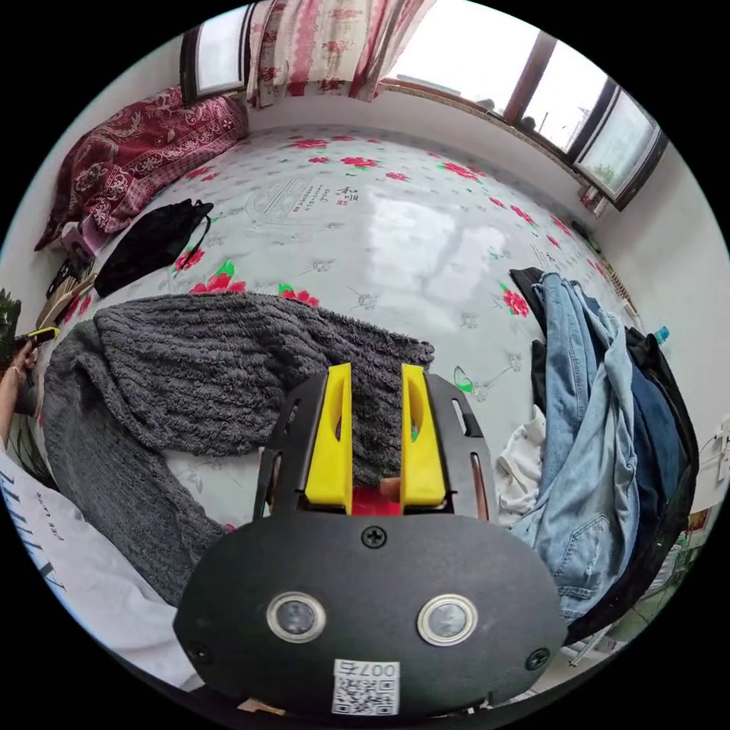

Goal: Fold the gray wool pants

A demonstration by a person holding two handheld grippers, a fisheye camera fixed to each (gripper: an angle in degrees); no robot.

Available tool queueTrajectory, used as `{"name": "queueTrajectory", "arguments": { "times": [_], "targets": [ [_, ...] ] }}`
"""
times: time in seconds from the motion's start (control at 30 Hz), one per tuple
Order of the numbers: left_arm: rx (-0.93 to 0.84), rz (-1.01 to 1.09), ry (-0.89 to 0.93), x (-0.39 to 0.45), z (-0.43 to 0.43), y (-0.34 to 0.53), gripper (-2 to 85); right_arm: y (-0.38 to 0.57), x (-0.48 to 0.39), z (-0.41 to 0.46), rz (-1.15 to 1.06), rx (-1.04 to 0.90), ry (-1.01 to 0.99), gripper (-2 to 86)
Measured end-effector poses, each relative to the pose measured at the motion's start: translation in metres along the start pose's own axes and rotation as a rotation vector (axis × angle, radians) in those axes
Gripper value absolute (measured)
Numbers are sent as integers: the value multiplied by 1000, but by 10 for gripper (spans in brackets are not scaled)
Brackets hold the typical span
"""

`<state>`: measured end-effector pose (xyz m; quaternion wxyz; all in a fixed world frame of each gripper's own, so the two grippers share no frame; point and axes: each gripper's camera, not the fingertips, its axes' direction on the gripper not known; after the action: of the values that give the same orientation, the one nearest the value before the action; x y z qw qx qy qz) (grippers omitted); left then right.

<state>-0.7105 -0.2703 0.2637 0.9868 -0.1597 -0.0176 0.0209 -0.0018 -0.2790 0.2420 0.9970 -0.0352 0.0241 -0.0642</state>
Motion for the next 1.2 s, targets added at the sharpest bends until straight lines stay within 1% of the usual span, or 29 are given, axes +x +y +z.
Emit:
{"name": "queueTrajectory", "arguments": {
  "times": [0.03,0.13,0.17,0.2,0.23,0.27,0.3,0.33,0.37,0.4,0.43,0.47,0.5,0.53,0.57,0.6,0.63,0.7,0.73,0.87,0.93,1.0,1.07,1.13,1.2],
  "targets": [
    [-62,51,26,7,15,-12,69,-12,-2,8,-11,-12,-22,93],
    [-242,150,76,29,59,-22,60,-57,-15,62,-60,-138,-72,96],
    [-200,177,45,36,57,-19,41,-67,-21,89,-80,-225,-73,93],
    [-196,192,45,39,56,-18,27,-71,-29,116,-105,-320,-85,89],
    [-205,203,31,44,56,-15,9,-71,-34,128,-120,-373,-99,82],
    [-211,236,29,48,52,-10,0,-72,-37,120,-131,-289,-86,70],
    [-208,253,23,51,50,-6,-1,-75,-41,118,-148,-292,-74,50],
    [-178,264,-2,54,42,3,-5,-76,-43,119,-170,-332,-66,40],
    [-115,240,-33,53,25,13,-7,-75,-48,110,-231,-319,16,29],
    [-66,218,-51,53,13,19,-8,-72,-47,92,-257,-240,153,22],
    [86,153,-113,52,-21,34,-9,-71,-44,81,-248,-197,206,19],
    [245,105,-154,56,-57,52,-9,-70,-33,58,-195,-112,304,16],
    [293,96,-150,58,-70,60,-9,-67,-21,38,-140,-36,362,14],
    [348,71,-146,66,-86,71,-9,-66,-15,31,-115,-6,384,14],
    [397,19,-221,74,-92,79,-9,-64,-5,23,-62,26,434,15],
    [413,10,-257,79,-91,82,-8,-65,4,26,4,20,459,19],
    [415,30,-277,85,-83,82,-7,-66,8,30,37,-2,453,21],
    [353,27,-254,86,-66,73,-3,-71,15,50,120,-152,413,31],
    [317,21,-255,86,-59,67,1,-70,12,50,124,-159,405,33],
    [302,-8,-206,84,-66,78,18,-40,-26,14,79,-33,352,42],
    [270,-36,-213,80,-65,93,31,-13,-43,-2,54,-8,246,45],
    [233,-71,-224,73,-61,114,40,34,-58,-20,62,0,95,46],
    [172,-139,-240,59,-54,145,50,75,-65,-30,96,-23,17,47],
    [135,-197,-255,49,-52,168,58,119,-70,-38,149,-56,-9,47],
    [113,-225,-280,43,-50,185,66,172,-75,-44,190,-136,24,48]
  ]
}}
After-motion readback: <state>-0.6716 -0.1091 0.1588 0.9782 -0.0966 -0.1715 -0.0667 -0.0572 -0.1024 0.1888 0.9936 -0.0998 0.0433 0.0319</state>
